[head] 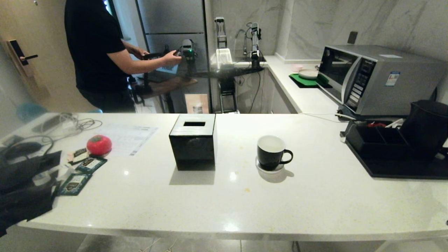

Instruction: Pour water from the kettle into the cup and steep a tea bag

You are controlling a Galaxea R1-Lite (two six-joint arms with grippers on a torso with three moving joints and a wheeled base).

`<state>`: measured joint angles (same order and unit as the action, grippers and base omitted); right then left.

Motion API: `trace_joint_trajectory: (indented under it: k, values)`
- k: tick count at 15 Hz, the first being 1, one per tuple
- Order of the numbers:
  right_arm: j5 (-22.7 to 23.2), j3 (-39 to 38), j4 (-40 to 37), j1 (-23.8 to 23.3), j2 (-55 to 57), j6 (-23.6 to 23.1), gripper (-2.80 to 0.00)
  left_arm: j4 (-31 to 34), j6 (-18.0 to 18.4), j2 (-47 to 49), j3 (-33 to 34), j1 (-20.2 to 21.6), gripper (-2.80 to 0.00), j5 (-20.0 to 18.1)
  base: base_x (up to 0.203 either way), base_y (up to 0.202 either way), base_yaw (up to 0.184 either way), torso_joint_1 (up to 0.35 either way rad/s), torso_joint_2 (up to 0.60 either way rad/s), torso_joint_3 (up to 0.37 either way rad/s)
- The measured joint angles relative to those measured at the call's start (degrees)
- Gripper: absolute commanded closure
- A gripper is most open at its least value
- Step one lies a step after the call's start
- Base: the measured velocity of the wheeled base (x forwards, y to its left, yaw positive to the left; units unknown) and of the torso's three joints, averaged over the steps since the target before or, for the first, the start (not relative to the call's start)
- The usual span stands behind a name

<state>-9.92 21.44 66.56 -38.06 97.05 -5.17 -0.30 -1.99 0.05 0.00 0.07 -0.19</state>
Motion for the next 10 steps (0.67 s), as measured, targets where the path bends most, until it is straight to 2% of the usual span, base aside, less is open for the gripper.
trace_joint_trajectory:
  k: [2, 10]
  values:
    - [0.94, -4.01, -0.27, 0.00, -3.76, -0.30, 0.00, -0.01, -0.01, 0.00, 0.00, 0.00, 0.00, 0.01, 0.000, 0.000, 0.000, 0.000, 0.00, 0.000]
    - [9.77, -16.42, -2.04, 0.35, -16.94, -2.84, 0.00, 0.00, 0.02, 0.00, 0.00, 0.00, 0.00, -0.01, 0.000, 0.000, 0.000, 0.000, 0.00, 0.000]
